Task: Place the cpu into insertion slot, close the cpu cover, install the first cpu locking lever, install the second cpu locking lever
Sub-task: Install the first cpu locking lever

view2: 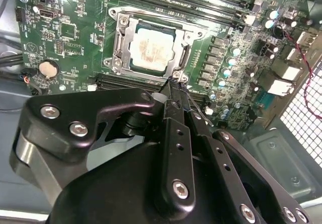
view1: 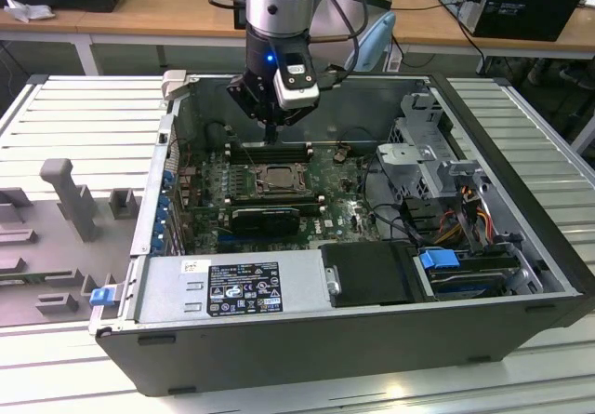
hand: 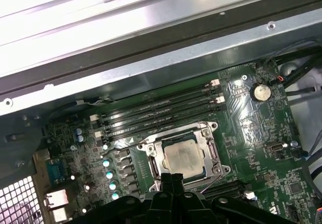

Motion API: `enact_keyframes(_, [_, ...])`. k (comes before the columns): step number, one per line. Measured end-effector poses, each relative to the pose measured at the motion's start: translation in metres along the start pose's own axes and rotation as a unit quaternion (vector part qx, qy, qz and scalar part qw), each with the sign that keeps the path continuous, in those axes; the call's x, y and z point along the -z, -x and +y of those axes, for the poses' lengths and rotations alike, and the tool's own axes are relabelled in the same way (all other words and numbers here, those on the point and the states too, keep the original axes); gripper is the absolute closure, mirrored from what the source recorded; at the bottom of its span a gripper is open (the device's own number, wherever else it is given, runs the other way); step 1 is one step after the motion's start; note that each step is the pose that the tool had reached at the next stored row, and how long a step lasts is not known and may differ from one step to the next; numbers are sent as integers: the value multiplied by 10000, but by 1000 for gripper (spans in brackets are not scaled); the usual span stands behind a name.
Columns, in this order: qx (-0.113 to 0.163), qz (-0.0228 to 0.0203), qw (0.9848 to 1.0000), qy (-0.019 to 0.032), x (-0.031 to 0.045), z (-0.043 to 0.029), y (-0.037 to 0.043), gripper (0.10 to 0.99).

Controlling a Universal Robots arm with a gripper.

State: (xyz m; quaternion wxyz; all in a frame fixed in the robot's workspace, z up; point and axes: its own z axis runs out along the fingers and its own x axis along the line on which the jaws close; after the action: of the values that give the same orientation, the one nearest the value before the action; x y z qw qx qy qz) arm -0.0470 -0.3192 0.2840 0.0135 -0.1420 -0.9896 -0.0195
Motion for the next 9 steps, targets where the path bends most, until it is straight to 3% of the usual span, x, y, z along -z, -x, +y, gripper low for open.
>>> enact_keyframes(9, [479,15,9989,-15,0,0,0,980])
